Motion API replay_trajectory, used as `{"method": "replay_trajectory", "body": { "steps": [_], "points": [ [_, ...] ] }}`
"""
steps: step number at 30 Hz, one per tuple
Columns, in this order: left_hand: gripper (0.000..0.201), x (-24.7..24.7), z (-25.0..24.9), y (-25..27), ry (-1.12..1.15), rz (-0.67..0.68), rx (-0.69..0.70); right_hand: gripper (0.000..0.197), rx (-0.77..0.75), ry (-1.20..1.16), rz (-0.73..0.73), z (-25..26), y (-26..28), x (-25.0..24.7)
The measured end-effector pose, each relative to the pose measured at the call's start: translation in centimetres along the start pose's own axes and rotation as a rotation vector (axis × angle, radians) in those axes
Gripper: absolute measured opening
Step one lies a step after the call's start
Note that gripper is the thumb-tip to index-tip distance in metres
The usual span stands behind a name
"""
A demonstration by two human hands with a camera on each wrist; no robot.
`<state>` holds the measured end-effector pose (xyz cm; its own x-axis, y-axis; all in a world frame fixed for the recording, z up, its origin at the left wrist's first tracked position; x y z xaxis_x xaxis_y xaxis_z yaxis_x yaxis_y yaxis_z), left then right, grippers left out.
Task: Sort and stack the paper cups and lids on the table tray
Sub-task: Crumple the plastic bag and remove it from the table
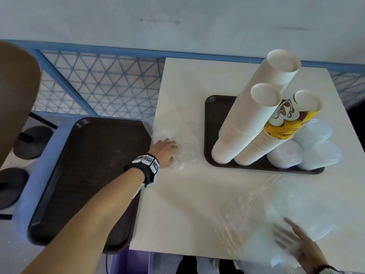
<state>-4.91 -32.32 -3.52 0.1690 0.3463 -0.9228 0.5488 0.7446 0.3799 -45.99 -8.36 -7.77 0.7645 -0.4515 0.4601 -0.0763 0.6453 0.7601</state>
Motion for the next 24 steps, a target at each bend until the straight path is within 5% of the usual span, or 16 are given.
{"method": "replay_trajectory", "body": {
  "steps": [3, 6, 11, 16, 21, 24],
  "points": [
    [0.052, 0.1, -1.9, -0.1, 0.037, -0.044, -0.045, 0.027, -0.016, 0.132, -0.169, 0.4, 0.7, 1.2],
    [0.063, 0.8, -3.8, -0.7, 0.068, -0.004, -0.132, 0.040, -0.022, 0.113, -0.252, -0.2, 1.2, 1.9],
    [0.046, 1.8, -5.7, -1.1, 0.059, -0.024, -0.317, 0.027, 0.023, 0.183, -0.268, -0.7, 1.2, 2.8],
    [0.034, 1.8, -6.2, 0.8, 0.045, -0.162, -0.334, 0.028, 0.078, 0.309, -0.210, -0.9, 1.2, 4.3],
    [0.019, 4.2, -8.8, 5.5, 0.577, -0.170, -0.338, 0.027, 0.119, 0.336, -0.177, -1.2, 1.2, 5.5],
    [0.016, 4.2, -12.3, 8.2, 0.881, -0.357, -0.311, 0.026, 0.133, 0.312, -0.171, -1.1, 1.1, 5.3]
  ]
}}
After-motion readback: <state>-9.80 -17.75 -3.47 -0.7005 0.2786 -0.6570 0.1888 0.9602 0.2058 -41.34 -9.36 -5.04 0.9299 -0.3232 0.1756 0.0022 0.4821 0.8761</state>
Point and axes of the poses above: each hand's wrist, its own y-axis away from the middle knuckle, its own x-axis out of the palm, z = x × y, the point moved 3 cm from there along -y, towards the middle knuckle, and after that the axes turned 4 degrees about x, right-handed, at the moved point
